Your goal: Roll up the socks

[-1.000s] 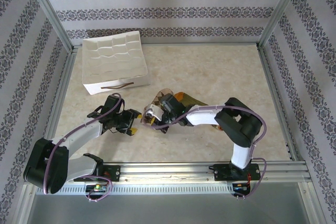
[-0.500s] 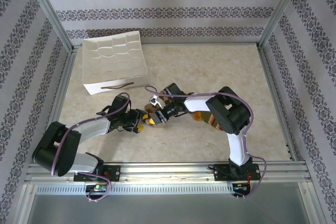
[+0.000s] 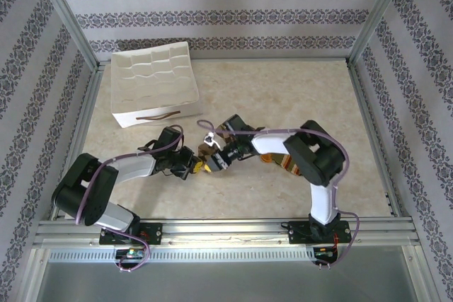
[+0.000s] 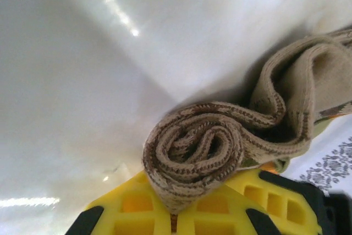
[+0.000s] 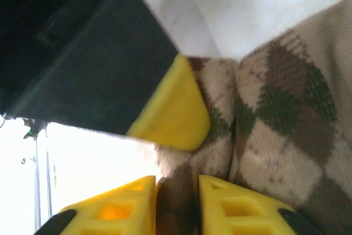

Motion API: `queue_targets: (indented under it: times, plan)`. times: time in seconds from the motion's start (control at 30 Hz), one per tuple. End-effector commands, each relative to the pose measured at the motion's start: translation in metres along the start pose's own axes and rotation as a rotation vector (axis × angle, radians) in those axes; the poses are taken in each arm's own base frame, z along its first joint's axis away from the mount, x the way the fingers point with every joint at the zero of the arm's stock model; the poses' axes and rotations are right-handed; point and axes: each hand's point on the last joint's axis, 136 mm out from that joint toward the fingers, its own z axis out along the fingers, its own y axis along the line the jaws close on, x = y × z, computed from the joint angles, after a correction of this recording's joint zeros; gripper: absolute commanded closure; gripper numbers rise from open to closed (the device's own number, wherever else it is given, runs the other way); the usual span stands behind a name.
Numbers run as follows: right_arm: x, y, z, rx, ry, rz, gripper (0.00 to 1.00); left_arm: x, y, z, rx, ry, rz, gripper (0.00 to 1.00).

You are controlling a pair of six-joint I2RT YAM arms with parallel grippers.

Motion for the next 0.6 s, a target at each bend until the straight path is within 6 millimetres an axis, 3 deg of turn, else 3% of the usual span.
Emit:
queue_targets:
  times: [0.0, 0.07, 0.13, 0.33, 0.5, 0.57]
  plan:
    - [-0.001, 0.007, -0.017, 0.237, -0.078, -0.335, 0.62, 0.001, 0.067, -0.017, -0.243, -0.066, -0.118, 1.00]
    - [-0.005, 0.022, -0.026, 0.356, -0.152, -0.527, 0.51, 0.003, 0.070, -0.025, -0.250, -0.075, -0.140, 1.00]
    - [-0.004, 0.035, -0.025, 0.458, -0.154, -0.670, 0.48, 0.005, 0.071, -0.030, -0.263, -0.085, -0.148, 1.00]
    - [-0.005, 0.054, -0.007, 0.704, -0.094, -0.933, 0.46, 0.006, 0.072, -0.032, -0.293, -0.080, -0.153, 1.00]
    - [-0.002, 0.062, 0.026, 0.716, -0.012, -1.066, 0.48, 0.006, 0.071, -0.031, -0.304, -0.079, -0.151, 1.00]
    - [0.000, 0.057, 0.034, 0.732, 0.022, -1.078, 0.50, 0.005, 0.070, -0.031, -0.303, -0.078, -0.150, 1.00]
